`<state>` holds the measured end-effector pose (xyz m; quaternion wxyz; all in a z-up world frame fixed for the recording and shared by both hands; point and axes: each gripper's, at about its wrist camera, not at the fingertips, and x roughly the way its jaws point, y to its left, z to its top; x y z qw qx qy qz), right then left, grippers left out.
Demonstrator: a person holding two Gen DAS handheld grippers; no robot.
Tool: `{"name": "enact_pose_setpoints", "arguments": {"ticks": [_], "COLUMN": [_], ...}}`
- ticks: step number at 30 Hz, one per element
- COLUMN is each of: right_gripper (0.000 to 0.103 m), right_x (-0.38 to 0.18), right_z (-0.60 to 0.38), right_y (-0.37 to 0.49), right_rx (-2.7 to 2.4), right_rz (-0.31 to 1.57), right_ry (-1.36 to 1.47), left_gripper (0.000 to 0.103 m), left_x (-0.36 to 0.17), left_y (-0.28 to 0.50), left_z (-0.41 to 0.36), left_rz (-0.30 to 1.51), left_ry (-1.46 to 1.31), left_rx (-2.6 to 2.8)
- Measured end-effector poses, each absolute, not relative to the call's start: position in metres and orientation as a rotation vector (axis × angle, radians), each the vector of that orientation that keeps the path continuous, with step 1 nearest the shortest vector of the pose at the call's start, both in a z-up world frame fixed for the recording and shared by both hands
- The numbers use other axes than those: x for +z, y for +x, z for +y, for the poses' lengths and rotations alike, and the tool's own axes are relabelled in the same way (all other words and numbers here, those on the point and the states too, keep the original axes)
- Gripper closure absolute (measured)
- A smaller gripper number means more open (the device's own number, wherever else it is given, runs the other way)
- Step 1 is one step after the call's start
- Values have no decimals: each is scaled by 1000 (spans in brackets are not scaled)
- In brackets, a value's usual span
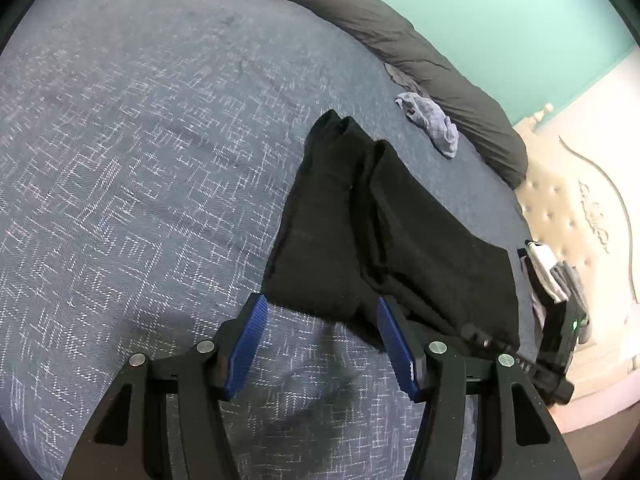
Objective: Fold clothes
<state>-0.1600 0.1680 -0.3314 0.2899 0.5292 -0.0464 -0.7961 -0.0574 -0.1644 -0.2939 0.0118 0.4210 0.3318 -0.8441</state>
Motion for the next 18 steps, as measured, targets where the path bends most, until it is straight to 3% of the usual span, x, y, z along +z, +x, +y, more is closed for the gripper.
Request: {"name": "enact_pose_setpoints", "arguments": {"ticks": [6,16,18], "right_gripper": [85,92,92], "right_x": [-313,-331,-326], "right_z": [178,147,155], "right_y": [-156,-158,-154], "right_rx": [-2176,-2180,-2169], "right_rz": [-215,-11,-43], "right_ry": [1361,1393,1385], "left_gripper": [42,39,38], "left_x": [-294,-296,-297], "left_y": [-56,-55,-57], "left_z": [-162,-167,-168], "left_rz": [1035,1052,1094], "left_ry": [1319,1311,1306], "left_rx": [-2657,-2645,-2637]}}
